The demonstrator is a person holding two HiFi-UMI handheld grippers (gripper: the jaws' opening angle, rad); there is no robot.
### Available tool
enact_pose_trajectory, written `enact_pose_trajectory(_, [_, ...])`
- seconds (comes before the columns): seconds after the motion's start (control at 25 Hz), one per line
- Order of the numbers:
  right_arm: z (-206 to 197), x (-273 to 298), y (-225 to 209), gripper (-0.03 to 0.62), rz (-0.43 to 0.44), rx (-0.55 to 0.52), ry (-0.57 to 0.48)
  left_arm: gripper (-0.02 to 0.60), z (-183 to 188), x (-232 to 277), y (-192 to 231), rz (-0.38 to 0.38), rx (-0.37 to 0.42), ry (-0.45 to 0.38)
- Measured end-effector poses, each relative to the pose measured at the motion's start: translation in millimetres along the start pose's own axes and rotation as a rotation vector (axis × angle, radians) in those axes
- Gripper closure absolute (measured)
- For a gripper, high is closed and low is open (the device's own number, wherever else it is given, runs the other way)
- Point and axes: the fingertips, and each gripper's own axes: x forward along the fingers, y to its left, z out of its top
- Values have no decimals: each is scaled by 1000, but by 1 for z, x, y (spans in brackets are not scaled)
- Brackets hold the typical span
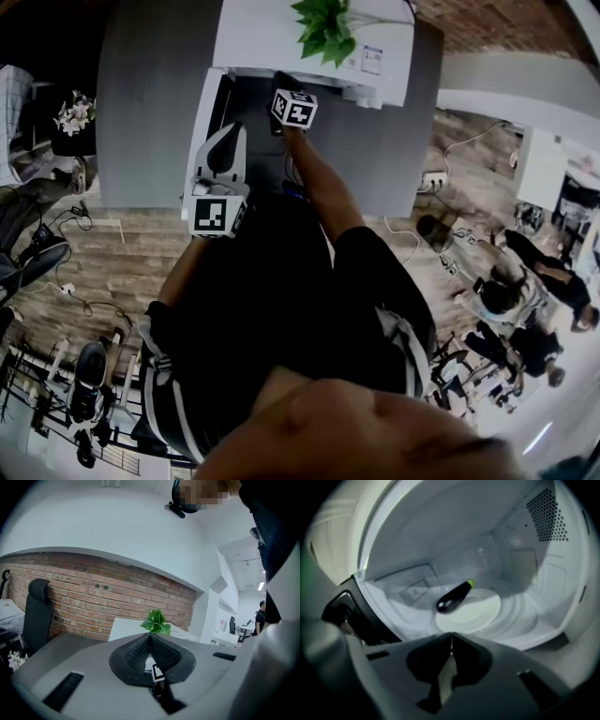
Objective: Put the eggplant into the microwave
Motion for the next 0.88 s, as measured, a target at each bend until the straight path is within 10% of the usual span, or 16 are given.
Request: enact_pose_trajectory(0.88, [0,-43,-22,562,-9,13,-29,545,3,-14,-34,-7,3,-23])
